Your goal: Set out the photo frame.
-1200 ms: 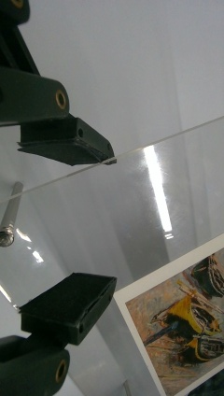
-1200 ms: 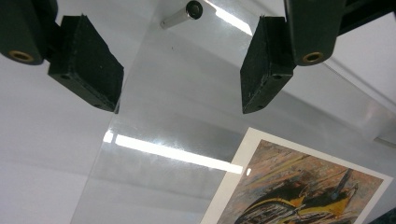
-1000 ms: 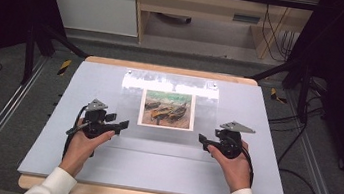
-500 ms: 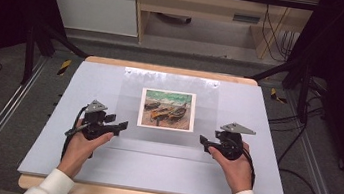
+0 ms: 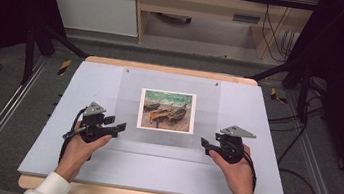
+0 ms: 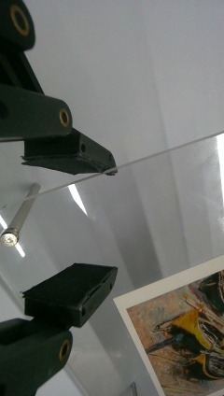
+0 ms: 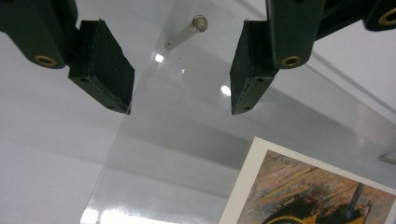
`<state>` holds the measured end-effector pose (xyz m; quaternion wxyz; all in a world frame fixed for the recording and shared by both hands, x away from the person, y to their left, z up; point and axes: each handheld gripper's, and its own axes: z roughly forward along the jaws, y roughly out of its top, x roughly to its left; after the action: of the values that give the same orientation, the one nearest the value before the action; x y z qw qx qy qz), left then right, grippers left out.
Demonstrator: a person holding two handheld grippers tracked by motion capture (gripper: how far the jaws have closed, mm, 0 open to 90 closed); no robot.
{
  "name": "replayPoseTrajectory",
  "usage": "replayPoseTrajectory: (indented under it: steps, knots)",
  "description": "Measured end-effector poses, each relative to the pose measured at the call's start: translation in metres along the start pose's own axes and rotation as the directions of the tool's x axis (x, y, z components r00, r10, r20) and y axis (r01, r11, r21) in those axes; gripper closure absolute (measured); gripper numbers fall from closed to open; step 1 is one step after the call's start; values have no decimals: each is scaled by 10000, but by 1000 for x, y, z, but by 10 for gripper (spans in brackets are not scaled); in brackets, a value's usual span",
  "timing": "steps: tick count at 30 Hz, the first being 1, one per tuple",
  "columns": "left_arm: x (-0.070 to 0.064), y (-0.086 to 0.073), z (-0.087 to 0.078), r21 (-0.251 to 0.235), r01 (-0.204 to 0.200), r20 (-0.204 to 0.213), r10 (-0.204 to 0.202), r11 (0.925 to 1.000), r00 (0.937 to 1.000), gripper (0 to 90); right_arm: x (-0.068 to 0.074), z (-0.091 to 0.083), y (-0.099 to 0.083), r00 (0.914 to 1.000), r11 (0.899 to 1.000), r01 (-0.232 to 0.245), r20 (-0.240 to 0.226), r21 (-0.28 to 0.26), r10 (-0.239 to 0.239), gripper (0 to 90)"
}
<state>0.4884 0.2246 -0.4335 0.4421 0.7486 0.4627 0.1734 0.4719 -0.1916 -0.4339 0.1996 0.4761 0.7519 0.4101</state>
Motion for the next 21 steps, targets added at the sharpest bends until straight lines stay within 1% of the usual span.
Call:
replayPoseTrajectory:
  steps: [1,2,4,5,6,9,12,13,20,21]
  knots:
    - [0,0,-1,-10,69,-6,-69,10000,10000,437,1,-1,0,10000,10000,-32,40,14,32,416]
    - [0,-1,-2,-16,60,-15,-60,10000,10000,458,0,-2,-1,9999,9999,106,38,4,-106,435]
    - [-1,-2,-4,-52,149,-54,-150,9999,9999,472,1,-4,-2,9999,9999,125,83,28,-125,450]
    - [-1,-3,-5,-31,137,-83,-137,9999,9999,480,2,-5,-2,9999,10000,69,91,16,-70,457]
    - [-2,-3,-6,-24,123,-96,-123,9999,9999,485,2,-5,-2,9998,9999,150,135,27,-151,463]
    - [-3,-3,-7,-4,146,-144,-146,9999,9998,496,3,-7,-3,9996,9998,200,208,45,-201,482]
    - [-4,-5,-9,-43,143,-212,-144,9999,9997,506,4,-9,-5,9996,9999,143,261,81,-145,503]
    - [-5,-6,-9,-82,163,-226,-165,9998,9996,510,3,-9,-5,9994,9997,218,261,56,-220,509]
    - [-7,-8,-14,-53,154,-348,-156,9999,9993,545,6,-14,-8,9994,9999,125,335,114,-129,559]
    - [-8,-9,-14,-57,143,-347,-145,9999,9993,547,5,-14,-8,9993,9998,176,341,101,-179,569]
